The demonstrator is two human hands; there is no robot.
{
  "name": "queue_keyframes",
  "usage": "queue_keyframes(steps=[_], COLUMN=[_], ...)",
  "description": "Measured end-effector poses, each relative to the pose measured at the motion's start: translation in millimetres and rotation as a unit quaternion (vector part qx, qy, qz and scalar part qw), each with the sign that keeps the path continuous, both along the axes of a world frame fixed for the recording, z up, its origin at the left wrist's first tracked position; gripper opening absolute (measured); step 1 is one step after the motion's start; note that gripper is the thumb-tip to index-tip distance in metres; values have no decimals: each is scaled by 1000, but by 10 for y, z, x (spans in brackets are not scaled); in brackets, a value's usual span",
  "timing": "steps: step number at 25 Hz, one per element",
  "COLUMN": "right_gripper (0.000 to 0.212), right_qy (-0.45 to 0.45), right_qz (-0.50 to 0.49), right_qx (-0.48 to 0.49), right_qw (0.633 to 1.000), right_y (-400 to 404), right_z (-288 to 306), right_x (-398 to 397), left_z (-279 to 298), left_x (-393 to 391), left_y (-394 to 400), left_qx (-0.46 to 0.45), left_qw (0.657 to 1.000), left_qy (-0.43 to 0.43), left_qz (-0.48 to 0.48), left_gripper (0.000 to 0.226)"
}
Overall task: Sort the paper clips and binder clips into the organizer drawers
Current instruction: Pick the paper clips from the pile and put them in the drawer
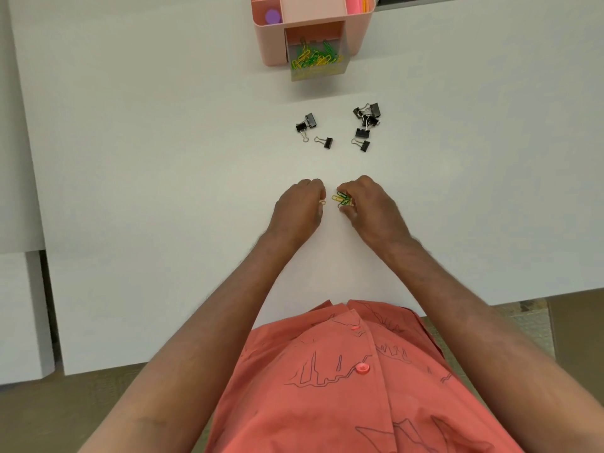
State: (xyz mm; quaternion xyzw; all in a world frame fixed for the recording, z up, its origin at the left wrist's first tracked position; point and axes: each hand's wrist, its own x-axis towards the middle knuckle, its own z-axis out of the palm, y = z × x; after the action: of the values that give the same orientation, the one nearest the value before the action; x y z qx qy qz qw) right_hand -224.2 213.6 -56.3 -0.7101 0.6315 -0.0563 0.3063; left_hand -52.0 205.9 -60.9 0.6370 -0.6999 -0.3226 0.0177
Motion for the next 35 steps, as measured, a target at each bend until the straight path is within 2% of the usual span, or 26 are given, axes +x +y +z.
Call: queue_keyframes(steps=[3,5,11,16,23,27,31,35], right_gripper=[11,7,14,24,20,18,17,21], right_qy=[-4,1,72,69,91,22,-40,-91], right_qz=[-7,-8,33,38,38,7,-21,-83], right_qx=[-5,2,-3,-19,-35,10,46,87], right_qw=[1000,1000,997,997,994,1000,998,989], right_y=[-60,-93,-76,-70,-85,-175,-233,-302], right_z=[-9,-7,-42,-33,-56,-6,32,77], right_x=[46,73,207,226,165,95,45,17], left_z=[10,14,-18,-42,94,356,631,656], left_x=[4,-5,17,57,140,189,243,236], left_y=[-28,-48,-15,73,-74,-618,-1455,-1995], left_qx=[9,17,9,-29,15,-81,-201,-209], left_qw=[1000,1000,1000,997,970,956,952,968], left_qy=[-3,-1,23,59,179,209,148,17], left_qz=[9,8,11,40,161,189,175,135], left_gripper=[15,14,11,9,6,5,9,16])
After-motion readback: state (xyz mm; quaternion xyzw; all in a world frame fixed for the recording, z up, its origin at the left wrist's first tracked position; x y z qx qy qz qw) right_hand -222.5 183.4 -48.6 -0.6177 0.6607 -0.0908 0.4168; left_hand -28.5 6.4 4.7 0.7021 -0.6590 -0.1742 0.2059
